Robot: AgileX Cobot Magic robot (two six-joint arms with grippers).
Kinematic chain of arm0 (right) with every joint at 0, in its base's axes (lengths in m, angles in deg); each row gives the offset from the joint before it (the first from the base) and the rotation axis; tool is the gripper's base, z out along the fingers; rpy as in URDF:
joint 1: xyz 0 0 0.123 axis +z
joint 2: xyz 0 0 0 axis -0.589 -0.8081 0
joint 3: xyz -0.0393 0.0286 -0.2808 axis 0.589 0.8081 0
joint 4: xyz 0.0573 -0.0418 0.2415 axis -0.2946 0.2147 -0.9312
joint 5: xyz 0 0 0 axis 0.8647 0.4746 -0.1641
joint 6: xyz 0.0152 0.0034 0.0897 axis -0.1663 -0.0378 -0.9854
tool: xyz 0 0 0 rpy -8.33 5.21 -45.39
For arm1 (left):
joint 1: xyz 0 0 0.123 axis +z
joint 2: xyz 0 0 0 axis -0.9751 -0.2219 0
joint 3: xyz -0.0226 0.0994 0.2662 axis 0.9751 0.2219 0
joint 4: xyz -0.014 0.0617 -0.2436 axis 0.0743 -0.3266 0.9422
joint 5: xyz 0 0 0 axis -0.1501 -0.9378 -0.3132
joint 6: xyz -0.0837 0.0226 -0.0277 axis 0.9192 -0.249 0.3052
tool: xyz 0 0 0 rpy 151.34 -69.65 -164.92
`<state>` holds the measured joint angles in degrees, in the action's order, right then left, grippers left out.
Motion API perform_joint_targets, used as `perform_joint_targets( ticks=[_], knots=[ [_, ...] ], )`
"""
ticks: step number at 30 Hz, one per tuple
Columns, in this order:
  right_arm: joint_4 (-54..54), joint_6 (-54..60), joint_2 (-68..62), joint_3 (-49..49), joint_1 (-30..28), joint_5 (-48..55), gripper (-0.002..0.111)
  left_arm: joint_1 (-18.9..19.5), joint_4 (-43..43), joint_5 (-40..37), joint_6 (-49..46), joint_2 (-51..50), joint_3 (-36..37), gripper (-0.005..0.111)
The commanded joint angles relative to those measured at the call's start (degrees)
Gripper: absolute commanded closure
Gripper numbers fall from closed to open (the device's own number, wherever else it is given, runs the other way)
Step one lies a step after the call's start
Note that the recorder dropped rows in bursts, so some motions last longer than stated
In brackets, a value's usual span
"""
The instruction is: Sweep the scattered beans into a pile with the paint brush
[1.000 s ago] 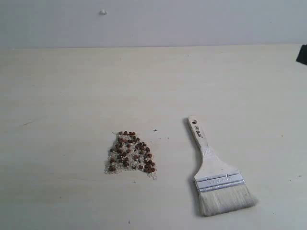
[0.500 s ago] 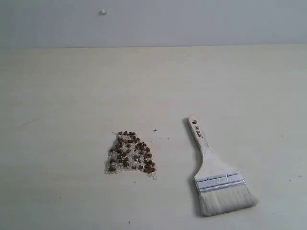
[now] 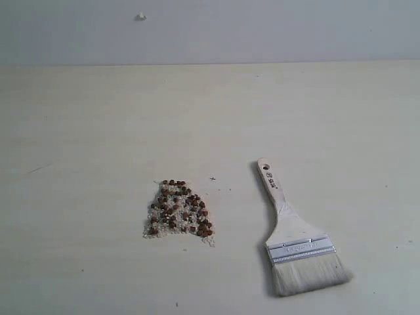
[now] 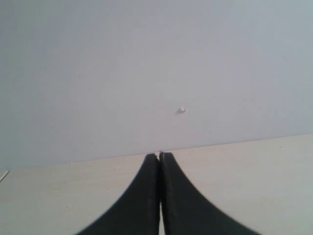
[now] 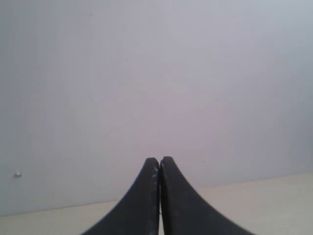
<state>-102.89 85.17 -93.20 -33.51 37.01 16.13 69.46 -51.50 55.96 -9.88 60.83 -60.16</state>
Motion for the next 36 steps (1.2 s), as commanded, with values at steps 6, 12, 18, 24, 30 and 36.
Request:
perform_joint_targets(
  ticks=[6,12,18,24,30,36],
  knots=[
    [40.8,-35.4,3.3,5.0,-0.3,-0.6,0.108,-0.4,0.5,0.1,-0.1,0.1,0.2,0.107],
    [59.0,-52.4,5.2,9.2,-0.3,1.2,0.108,-0.4,0.5,0.1,-0.1,0.1,0.2,0.107],
    [66.4,-55.7,5.2,9.2,-0.4,10.1,0.108,-0.4,0.5,0.1,-0.1,0.1,0.2,0.107],
    [81.7,-77.1,5.2,9.2,-0.4,14.9,0.108,-0.4,0.5,0.1,-0.1,0.1,0.2,0.107],
    [82.2,-78.4,5.2,9.2,-0.4,16.4,0.108,-0.4,0.5,0.1,-0.1,0.1,0.2,0.107],
    [82.2,-78.4,5.2,9.2,-0.4,16.4,0.108,-0.4,0.5,0.1,-0.1,0.1,0.2,0.107]
  ],
)
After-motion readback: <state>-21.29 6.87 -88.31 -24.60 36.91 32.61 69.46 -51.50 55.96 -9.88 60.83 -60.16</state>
